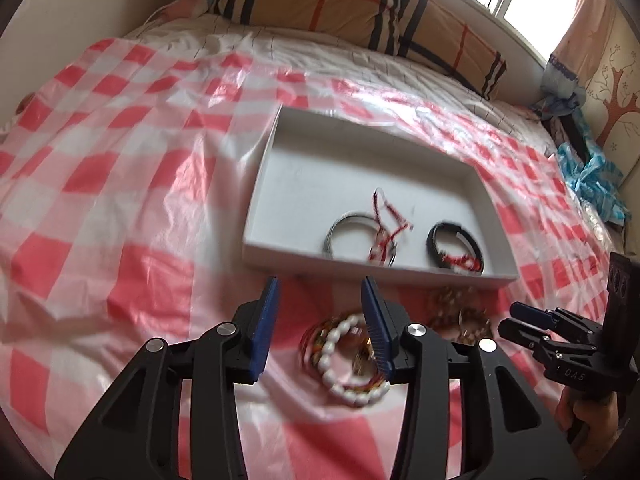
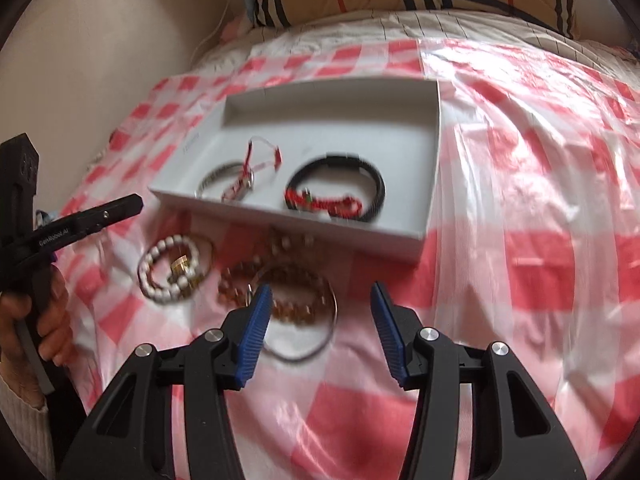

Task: Organize jewelry
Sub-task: 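Drop both red bracelets into the white tray and open both tools, then close the left tool on the white-bead bracelet while the right tool grips the silver bangle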

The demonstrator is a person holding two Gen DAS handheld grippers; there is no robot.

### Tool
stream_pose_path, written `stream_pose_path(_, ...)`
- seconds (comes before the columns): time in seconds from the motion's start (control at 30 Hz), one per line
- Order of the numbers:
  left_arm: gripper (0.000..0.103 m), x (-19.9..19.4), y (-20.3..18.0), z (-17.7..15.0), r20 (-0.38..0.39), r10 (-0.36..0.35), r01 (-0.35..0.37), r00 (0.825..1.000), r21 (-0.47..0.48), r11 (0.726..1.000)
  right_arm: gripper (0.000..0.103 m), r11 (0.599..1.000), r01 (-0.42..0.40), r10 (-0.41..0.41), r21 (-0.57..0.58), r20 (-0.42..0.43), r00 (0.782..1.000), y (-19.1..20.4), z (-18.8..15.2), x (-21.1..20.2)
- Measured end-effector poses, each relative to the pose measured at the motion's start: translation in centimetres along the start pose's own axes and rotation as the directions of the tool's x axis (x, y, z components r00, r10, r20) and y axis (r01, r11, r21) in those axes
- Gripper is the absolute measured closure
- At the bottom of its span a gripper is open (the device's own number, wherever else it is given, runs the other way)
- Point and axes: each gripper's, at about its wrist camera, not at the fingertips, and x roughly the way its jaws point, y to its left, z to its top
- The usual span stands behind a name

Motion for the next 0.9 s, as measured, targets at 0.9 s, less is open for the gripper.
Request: stream_pose_path(0.9, 0.096, 2.0, -4.9, -3.7, -0.056, 0.123, -0.096, 0.991, 0.348, 0.933, 0.094, 0.994, 0.054, -0.060, -0.097, -0.057, 0.997, 1.4, -0.7, 2.2)
